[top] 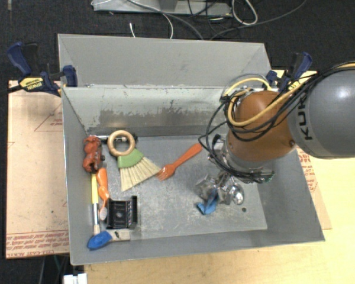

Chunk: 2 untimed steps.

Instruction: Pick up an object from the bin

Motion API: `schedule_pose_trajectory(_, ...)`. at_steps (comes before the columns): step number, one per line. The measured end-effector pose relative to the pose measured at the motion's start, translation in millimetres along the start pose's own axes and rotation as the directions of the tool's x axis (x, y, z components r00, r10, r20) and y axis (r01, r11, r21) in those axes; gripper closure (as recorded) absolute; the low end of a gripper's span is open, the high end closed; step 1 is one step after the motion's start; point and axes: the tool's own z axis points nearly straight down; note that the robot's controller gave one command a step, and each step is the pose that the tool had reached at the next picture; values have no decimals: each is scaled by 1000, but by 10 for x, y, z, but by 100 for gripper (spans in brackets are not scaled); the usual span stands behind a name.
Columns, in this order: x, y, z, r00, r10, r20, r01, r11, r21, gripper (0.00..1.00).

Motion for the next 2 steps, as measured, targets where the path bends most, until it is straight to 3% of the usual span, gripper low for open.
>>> schedule_pose_trajectory(2,1,27,-472,1000,3,-3,-3,1000,-9,100)
